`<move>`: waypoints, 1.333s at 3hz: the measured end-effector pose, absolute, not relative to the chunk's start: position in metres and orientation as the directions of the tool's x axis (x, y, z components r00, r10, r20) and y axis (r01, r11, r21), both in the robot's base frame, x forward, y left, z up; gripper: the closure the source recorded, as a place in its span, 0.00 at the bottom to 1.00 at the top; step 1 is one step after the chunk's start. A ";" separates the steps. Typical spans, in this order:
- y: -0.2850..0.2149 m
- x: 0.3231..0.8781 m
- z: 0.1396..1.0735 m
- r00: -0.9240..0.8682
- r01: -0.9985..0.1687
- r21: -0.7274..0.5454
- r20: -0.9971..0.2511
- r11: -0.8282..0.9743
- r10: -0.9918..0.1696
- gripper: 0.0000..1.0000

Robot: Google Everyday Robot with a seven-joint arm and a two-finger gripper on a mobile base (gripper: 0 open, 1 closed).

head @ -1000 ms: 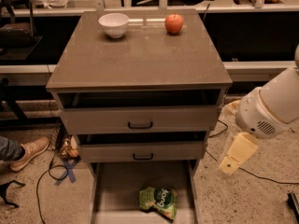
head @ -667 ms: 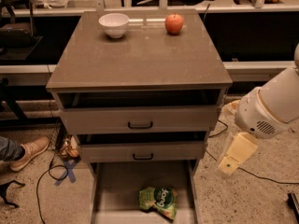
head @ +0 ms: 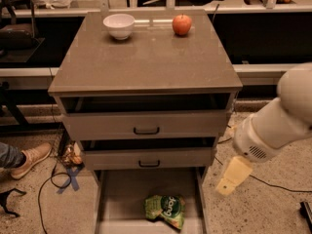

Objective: Pick green rice chip bag from bottom drawer and place on counter

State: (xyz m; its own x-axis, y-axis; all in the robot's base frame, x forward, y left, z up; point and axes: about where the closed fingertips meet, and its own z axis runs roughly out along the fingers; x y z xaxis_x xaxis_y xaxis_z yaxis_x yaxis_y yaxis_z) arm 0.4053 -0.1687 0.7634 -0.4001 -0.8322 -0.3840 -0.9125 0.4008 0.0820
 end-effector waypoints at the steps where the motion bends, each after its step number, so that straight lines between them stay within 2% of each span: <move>1: -0.159 0.404 0.689 -0.451 -0.890 0.123 -0.393 0.440 -0.802 0.00; 2: -0.137 0.404 0.619 -0.498 -0.864 0.179 -0.436 0.470 -0.750 0.00; 4: -0.135 0.402 0.612 -0.504 -0.861 0.192 -0.445 0.471 -0.740 0.00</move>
Offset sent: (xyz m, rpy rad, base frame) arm -0.0090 0.0580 -0.2198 0.1817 0.1217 -0.1318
